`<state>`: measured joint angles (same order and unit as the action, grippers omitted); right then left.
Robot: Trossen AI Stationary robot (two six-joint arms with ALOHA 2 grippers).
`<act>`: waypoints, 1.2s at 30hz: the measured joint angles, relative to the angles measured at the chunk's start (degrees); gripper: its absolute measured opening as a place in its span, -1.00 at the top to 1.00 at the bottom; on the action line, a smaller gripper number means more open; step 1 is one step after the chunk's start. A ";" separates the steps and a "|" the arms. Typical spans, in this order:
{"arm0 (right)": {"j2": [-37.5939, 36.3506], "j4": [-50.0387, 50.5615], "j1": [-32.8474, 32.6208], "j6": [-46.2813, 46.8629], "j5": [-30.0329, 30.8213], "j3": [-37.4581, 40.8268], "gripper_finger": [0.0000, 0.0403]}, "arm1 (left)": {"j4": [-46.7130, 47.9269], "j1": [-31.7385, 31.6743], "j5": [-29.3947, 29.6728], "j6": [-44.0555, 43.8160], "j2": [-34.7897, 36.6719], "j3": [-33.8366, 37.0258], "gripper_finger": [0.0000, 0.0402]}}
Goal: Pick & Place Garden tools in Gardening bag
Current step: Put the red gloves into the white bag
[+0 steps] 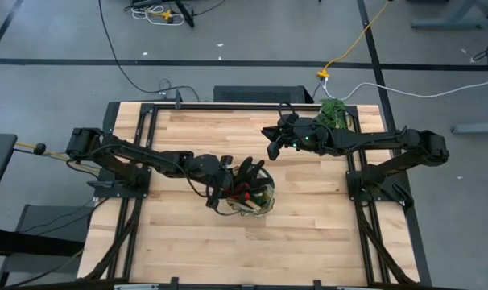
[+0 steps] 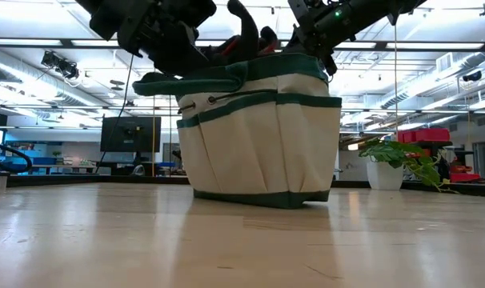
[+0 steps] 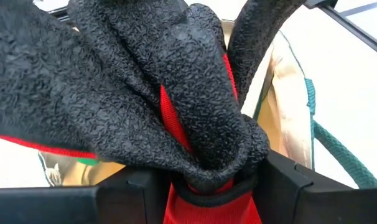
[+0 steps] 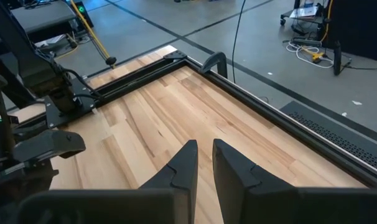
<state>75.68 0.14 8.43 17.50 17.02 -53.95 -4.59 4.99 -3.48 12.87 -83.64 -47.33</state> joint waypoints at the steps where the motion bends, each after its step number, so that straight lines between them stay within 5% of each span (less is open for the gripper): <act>1: 0.00 0.00 0.00 0.00 0.00 0.00 0.75 | 0.01 0.16 0.06 0.10 0.00 0.00 0.03; 10: 0.00 -0.02 0.00 -0.55 0.02 0.00 0.75 | 0.05 2.03 0.81 0.34 0.02 -0.02 -0.03; 22: 0.00 -0.02 0.00 -0.48 0.02 0.00 0.75 | -0.10 2.05 6.10 -0.10 0.07 -0.04 -0.54; 36: 0.02 0.01 0.00 -0.46 0.03 0.00 0.75 | 0.82 2.32 8.36 -0.42 7.02 -0.09 -0.56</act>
<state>75.70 0.16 8.43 17.04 17.05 -53.95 -3.77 7.31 4.88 12.46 -76.62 -47.42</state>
